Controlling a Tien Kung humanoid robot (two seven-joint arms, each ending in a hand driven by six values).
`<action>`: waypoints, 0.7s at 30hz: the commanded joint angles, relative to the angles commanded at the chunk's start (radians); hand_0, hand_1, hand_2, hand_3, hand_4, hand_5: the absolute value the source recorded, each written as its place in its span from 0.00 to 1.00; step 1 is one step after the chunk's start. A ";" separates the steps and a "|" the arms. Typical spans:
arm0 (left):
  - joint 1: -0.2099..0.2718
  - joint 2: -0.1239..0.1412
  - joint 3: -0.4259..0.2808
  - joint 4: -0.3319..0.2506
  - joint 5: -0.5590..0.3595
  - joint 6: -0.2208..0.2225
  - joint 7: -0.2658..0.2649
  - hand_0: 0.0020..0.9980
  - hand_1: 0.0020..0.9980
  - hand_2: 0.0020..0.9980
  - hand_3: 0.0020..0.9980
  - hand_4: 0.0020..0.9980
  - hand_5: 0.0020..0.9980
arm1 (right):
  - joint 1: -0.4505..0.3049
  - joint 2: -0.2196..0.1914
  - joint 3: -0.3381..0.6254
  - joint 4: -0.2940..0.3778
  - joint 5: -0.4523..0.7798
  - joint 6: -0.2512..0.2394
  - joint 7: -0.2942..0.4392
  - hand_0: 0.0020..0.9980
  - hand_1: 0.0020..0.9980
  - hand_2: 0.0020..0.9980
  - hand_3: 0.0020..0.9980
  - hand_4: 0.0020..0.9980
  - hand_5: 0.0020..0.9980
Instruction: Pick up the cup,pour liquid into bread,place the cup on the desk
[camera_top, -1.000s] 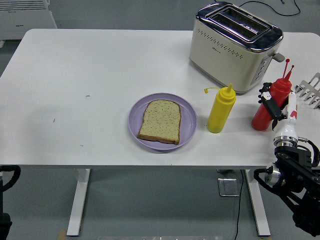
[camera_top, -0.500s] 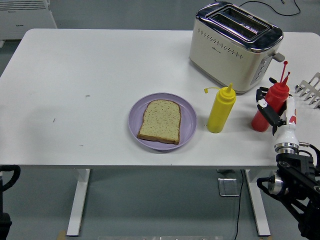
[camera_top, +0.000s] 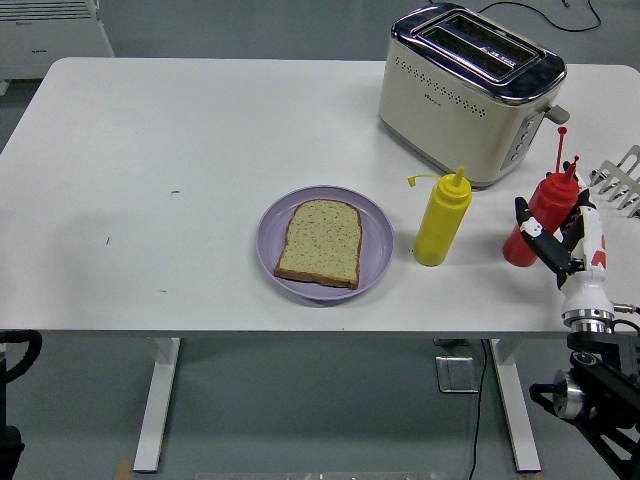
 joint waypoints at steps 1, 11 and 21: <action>0.000 0.000 0.000 0.000 0.000 0.000 0.000 0.79 0.80 0.82 0.73 0.64 1.00 | -0.010 -0.004 0.009 0.008 -0.008 0.000 0.000 0.93 0.86 0.97 1.00 0.80 0.20; 0.002 0.003 0.004 0.000 0.001 0.001 0.000 0.78 0.80 0.82 0.73 0.64 1.00 | -0.176 -0.053 0.127 0.171 -0.122 0.009 0.000 0.94 0.88 0.98 1.00 0.81 0.21; -0.004 0.007 0.004 -0.001 -0.001 0.001 0.000 0.78 0.80 0.81 0.73 0.64 1.00 | -0.279 -0.048 0.318 0.293 0.049 0.110 -0.013 0.88 0.81 0.93 0.91 0.81 0.27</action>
